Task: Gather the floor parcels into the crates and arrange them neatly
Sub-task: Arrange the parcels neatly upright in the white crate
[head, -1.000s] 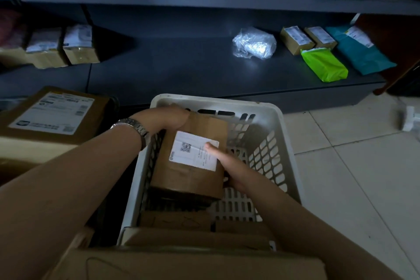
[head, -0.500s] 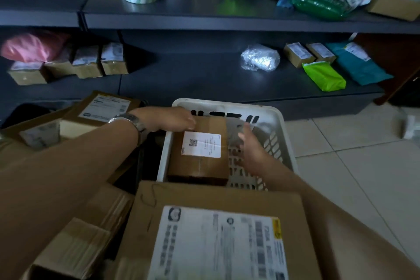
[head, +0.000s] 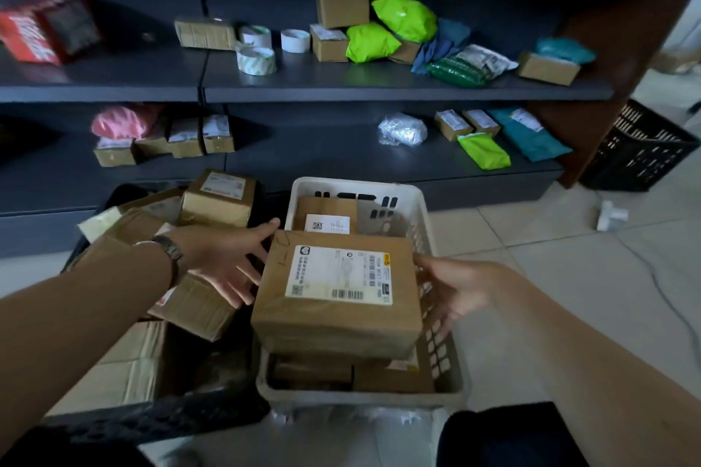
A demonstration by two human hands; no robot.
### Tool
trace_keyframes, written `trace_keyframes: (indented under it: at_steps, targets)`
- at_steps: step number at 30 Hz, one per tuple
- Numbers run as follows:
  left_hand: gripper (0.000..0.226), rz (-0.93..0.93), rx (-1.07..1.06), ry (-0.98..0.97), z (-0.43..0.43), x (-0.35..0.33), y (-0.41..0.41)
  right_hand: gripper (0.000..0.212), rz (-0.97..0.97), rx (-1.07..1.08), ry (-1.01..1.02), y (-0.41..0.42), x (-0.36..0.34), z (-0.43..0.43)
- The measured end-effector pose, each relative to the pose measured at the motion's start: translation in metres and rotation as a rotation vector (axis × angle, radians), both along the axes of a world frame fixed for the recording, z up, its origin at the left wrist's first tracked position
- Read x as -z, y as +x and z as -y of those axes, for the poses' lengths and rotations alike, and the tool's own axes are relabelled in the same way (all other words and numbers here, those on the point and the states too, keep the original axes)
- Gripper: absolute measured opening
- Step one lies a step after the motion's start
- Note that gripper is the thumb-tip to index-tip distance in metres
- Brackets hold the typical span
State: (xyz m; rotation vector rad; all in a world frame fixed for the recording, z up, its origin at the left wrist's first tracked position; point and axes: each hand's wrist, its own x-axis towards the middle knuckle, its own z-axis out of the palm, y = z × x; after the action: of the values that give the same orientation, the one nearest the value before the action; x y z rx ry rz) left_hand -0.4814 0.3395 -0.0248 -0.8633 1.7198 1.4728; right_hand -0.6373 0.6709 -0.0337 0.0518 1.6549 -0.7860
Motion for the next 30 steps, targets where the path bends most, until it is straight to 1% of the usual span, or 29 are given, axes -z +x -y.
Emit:
trace_keyframes:
  at_steps: [2,4,6,9,11,13,15,16,18,20,22,23,25,28,30]
  targets:
    - [0.101,-0.005,-0.055,0.123,-0.016,-0.002,0.021,0.084,0.062,0.000,-0.002,0.023,-0.002,-0.009]
    - [0.099,-0.022,-0.115,0.203,-0.040,-0.005,0.034,0.095,0.107,0.084,-0.034,0.038,0.003,-0.011]
    - [0.093,-0.039,-0.185,0.219,-0.062,-0.007,0.039,0.104,0.114,0.219,-0.065,0.044,0.008,-0.009]
    - [0.094,-0.085,-0.201,0.172,-0.073,-0.005,0.032,0.108,0.034,0.405,-0.122,0.040,0.007,-0.004]
    - [0.101,-0.083,-0.183,0.122,-0.071,-0.004,0.024,0.098,0.000,0.521,-0.199,0.034,0.003,-0.001]
    - [0.111,-0.059,-0.147,0.057,-0.069,-0.001,0.015,0.086,-0.070,0.582,-0.249,0.031,0.006,0.003]
    - [0.113,-0.045,-0.085,-0.029,-0.067,-0.001,0.007,0.089,-0.192,0.626,-0.220,0.030,0.015,0.005]
    - [0.111,-0.051,-0.066,-0.059,-0.066,0.000,0.002,0.092,-0.218,0.665,-0.227,0.030,0.021,0.006]
    - [0.100,-0.117,-0.086,-0.059,-0.066,0.001,-0.009,0.090,-0.165,0.809,-0.309,0.032,0.031,0.007]
    - [0.080,-0.245,-0.171,-0.054,-0.066,0.004,-0.022,0.082,-0.103,0.996,-0.410,0.033,0.037,0.011]
    - [0.066,-0.346,-0.266,-0.098,-0.067,0.008,-0.033,0.073,-0.113,1.134,-0.451,0.036,0.042,0.015]
    - [0.065,-0.368,-0.306,-0.098,-0.066,0.010,-0.039,0.069,-0.112,1.182,-0.456,0.040,0.045,0.018]
    - [0.069,-0.357,-0.382,-0.062,-0.064,0.017,-0.048,0.065,-0.070,1.236,-0.433,0.050,0.054,0.024]
    - [0.069,-0.345,-0.424,-0.011,-0.057,0.023,-0.055,0.069,0.002,1.291,-0.465,0.055,0.062,0.031]
    - [0.069,-0.341,-0.385,0.045,-0.053,0.022,-0.057,0.066,-0.061,1.287,-0.477,0.047,0.059,0.031]
